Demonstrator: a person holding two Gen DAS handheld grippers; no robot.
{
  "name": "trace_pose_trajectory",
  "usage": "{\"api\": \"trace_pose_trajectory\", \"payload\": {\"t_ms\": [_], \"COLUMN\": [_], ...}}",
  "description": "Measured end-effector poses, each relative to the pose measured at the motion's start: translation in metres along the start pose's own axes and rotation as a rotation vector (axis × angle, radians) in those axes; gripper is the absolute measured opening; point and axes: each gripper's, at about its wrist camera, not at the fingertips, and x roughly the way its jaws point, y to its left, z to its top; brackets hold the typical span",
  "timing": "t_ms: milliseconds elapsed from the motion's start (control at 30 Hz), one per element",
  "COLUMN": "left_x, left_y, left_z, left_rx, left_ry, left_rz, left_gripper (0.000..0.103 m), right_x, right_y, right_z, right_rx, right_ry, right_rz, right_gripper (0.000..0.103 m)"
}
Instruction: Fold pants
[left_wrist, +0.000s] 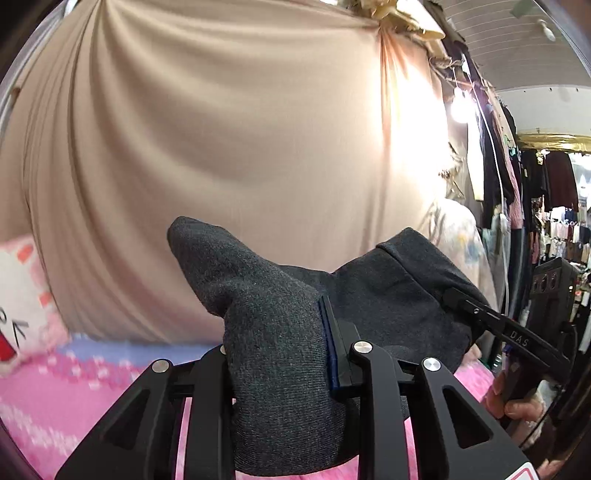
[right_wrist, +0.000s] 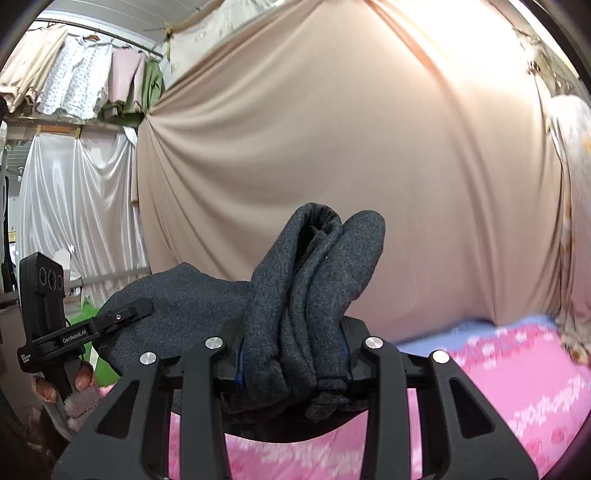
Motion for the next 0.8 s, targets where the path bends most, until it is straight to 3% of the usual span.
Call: {"api": "trace_pose_trajectory", "payload": {"t_ms": [200, 467, 667, 800], "left_x": [0.023, 0.082, 0.148, 0.209], "left_y": [0.012, 0.045, 0.074, 0.104], "left_z": [0.015, 0.022, 0.004, -0.025], "left_rx": [0.030, 0.021, 0.017, -0.036], "left_ry": [-0.035, -0.012, 0.019, 0.095], "left_rz": [0.030, 0.078, 0.103, 0.104], "left_gripper": [0.023, 0.023, 0.025, 0.025], "right_x": [0.034, 0.097, 0.151, 0.197], "right_y": [-0.012, -0.035, -0.072, -0.109], "right_z": [0.013, 0.016, -0.011, -0.042], "right_rx": [0.009, 0.019, 0.051, 0.090], "right_ry": [-0.028, -0.013, 0.011, 0.076], "right_rz": [0.011, -0.016, -0.041, -0.074], "right_gripper": [0.034, 0.035, 0.035, 0.035]}}
